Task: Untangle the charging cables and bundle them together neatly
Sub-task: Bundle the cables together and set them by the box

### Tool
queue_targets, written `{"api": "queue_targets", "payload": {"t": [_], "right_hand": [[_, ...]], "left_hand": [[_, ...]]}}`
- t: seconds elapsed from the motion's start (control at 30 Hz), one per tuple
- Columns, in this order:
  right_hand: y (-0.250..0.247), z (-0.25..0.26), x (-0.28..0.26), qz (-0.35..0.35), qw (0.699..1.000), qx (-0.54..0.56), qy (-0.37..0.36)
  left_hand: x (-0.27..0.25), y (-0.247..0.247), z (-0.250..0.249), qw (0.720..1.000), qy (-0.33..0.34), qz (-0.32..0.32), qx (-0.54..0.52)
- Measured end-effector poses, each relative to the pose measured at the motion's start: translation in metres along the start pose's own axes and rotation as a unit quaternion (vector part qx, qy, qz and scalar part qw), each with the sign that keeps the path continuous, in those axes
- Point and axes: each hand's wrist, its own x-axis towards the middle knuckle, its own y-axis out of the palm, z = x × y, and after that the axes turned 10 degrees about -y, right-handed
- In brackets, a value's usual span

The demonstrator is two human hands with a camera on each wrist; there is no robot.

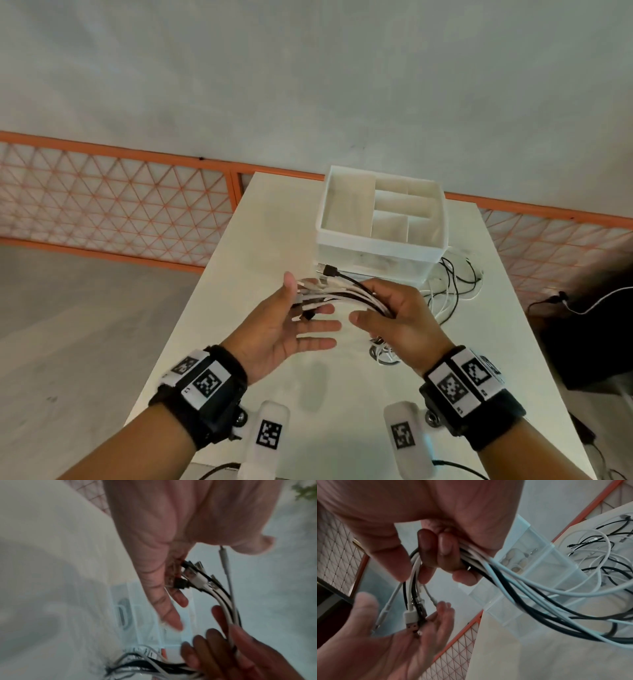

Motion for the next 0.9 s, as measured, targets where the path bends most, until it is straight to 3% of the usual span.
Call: {"api": "queue_targets", "payload": {"t": [0.13, 0.3, 0.47, 0.7, 0.9], "right_hand": [[0.014, 0.002, -0.004, 0.036, 0.999, 0.016, -0.014], [0.026, 0.004, 0.000, 0.039, 0.998, -0.049, 0.024], [0.029, 0.008, 0.003, 0.016, 0.996, -0.087, -0.013], [0.039, 0.015, 0.003, -0.025, 0.997, -0.064, -0.039], [0.037, 0.015, -0.001, 0.006, 0.987, -0.118, -0.110]], "left_hand": [[0.003, 0.011, -0.010, 0.996, 0.036, -0.083, 0.025], [0.004, 0.010, -0.010, 0.965, 0.127, -0.153, 0.174], [-0.002, 0.011, -0.012, 0.950, 0.153, -0.138, 0.235], [-0.008, 0.018, -0.016, 0.954, 0.101, -0.099, 0.263], [-0.002, 0.015, -0.018, 0.973, 0.093, -0.132, 0.166]]}}
